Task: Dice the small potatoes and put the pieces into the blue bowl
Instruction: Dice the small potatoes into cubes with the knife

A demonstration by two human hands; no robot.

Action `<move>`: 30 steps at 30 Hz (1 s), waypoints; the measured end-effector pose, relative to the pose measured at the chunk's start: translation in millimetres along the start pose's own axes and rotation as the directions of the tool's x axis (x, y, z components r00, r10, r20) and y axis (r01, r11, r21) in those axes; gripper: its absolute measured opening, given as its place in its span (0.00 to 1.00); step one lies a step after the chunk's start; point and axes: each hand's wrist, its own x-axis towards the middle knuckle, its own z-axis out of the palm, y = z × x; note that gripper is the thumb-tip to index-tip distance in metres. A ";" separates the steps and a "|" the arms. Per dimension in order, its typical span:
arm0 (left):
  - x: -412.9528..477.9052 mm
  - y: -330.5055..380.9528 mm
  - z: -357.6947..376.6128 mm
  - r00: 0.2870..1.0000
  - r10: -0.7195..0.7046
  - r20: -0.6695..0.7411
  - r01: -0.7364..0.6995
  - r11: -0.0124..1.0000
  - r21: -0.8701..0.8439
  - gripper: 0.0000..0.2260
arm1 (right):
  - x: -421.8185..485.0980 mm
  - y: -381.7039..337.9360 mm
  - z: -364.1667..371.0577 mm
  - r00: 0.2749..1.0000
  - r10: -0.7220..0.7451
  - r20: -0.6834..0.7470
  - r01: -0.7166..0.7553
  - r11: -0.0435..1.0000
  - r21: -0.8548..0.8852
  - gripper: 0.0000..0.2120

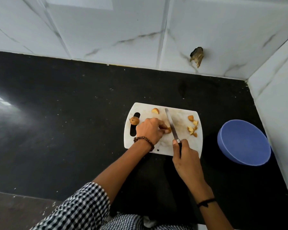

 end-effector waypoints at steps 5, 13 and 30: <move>0.0 4.4 0.6 1.000 -0.008 -0.023 0.010 0.999 0.053 0.06 | -0.3 0.2 1.7 1.000 -0.023 -0.003 0.023 0.996 -0.084 0.15; 2.1 7.4 -0.7 1.000 0.011 -0.017 -0.010 0.997 0.070 0.05 | 6.2 -4.0 -0.7 0.997 -0.022 0.078 0.033 0.989 -0.142 0.14; -3.7 11.0 4.3 0.996 0.000 -0.088 0.011 0.991 0.131 0.05 | 14.4 -13.8 -3.4 0.991 -0.020 0.129 0.055 0.959 -0.279 0.16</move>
